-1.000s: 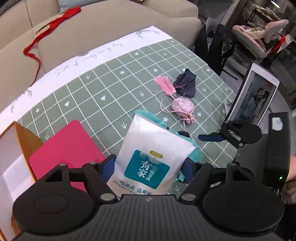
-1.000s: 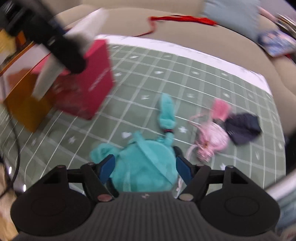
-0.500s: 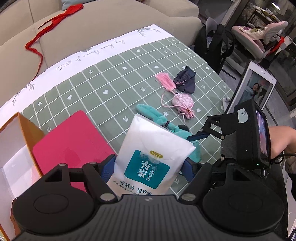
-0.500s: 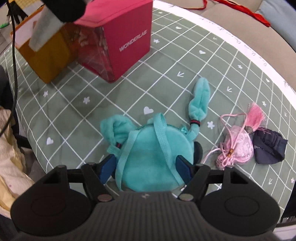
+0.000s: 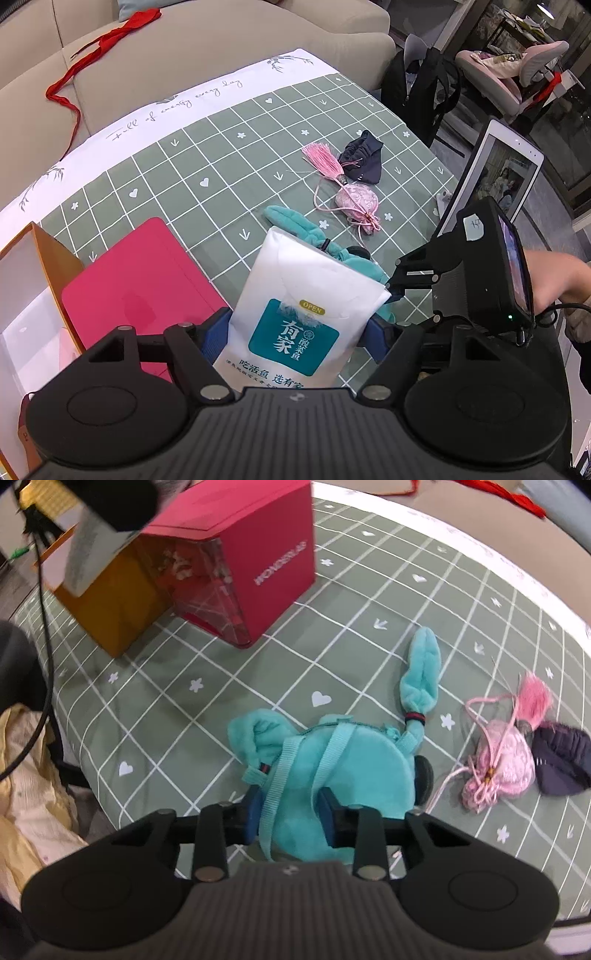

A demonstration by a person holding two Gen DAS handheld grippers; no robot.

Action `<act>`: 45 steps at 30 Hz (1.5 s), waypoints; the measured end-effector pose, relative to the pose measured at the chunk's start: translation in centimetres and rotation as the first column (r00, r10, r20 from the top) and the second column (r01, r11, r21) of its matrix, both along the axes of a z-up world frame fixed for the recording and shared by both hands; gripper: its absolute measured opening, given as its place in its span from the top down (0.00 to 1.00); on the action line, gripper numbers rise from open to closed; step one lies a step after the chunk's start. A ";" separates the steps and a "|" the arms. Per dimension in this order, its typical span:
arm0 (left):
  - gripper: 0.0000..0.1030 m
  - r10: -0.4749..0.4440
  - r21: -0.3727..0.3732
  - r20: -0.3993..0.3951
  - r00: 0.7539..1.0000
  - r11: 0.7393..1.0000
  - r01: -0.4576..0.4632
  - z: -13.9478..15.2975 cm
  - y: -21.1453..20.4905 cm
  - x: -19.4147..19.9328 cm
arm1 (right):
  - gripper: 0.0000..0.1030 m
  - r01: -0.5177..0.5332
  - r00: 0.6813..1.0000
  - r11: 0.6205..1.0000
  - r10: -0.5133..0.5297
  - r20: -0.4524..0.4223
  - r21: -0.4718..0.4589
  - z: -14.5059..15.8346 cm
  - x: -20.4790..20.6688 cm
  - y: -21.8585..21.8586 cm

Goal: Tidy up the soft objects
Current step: 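Carry the tissue pack and teal pouch over the white box with both tools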

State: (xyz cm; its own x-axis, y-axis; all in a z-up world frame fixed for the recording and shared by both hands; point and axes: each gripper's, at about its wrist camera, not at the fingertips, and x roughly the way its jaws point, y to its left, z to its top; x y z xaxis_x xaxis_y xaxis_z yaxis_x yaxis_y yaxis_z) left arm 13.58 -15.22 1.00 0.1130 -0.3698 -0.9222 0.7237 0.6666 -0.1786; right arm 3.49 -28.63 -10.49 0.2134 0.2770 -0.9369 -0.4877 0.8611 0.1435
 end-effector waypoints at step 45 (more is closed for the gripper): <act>0.18 0.135 -0.041 -0.036 0.990 0.990 -0.136 2.4 7.4 -0.7 | 1.00 0.359 0.933 0.931 -0.356 0.048 -0.070 10.1 1.9 0.3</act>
State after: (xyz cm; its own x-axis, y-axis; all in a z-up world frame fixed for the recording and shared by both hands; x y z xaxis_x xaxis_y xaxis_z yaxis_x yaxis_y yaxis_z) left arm 12.84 -7.82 3.45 0.1344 -0.3924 -0.9099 0.6202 0.7495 -0.2316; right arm 5.37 -28.35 -0.34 0.3171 0.1041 -0.9427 -0.1493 0.9870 0.0588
